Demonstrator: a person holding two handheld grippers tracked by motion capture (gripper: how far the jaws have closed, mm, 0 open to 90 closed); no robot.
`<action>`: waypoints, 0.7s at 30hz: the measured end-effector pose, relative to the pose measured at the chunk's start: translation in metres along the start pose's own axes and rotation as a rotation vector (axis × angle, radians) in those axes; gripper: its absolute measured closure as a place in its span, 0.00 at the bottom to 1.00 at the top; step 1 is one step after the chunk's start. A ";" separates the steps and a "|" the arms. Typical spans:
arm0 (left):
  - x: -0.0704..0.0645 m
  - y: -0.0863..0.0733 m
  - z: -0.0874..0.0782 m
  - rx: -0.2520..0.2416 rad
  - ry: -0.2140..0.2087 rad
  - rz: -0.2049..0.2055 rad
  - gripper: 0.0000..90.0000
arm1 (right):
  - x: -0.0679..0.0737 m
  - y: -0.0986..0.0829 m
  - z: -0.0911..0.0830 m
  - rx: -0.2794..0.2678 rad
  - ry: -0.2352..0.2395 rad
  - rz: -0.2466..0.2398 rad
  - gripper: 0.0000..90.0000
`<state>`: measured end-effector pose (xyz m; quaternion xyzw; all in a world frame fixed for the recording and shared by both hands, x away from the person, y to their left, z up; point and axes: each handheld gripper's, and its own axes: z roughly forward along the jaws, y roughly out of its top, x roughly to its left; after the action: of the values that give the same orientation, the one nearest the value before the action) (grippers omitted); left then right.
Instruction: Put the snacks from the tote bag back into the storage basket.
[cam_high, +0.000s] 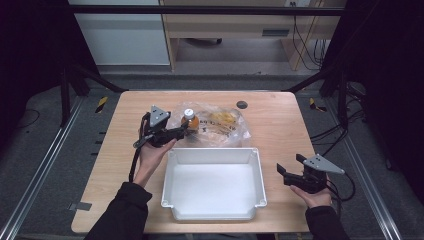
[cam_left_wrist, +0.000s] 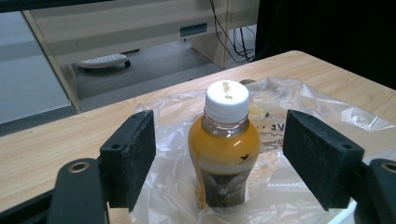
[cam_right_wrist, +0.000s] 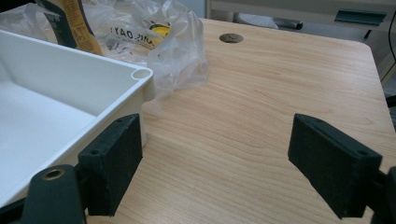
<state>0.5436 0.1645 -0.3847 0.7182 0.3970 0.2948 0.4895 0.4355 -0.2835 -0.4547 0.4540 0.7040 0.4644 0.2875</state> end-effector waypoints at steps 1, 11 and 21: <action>-0.001 0.001 0.001 0.000 0.000 -0.003 0.28 | 0.000 0.000 0.000 0.000 0.000 0.000 0.20; -0.003 0.004 0.012 0.000 -0.007 -0.009 0.29 | 0.000 0.000 0.000 -0.002 0.000 0.002 0.20; -0.003 0.000 0.023 0.013 0.003 -0.006 0.29 | 0.000 0.000 0.000 -0.001 -0.002 0.002 0.20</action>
<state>0.5609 0.1512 -0.3933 0.7198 0.4020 0.2917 0.4850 0.4358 -0.2835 -0.4546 0.4553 0.7030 0.4644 0.2878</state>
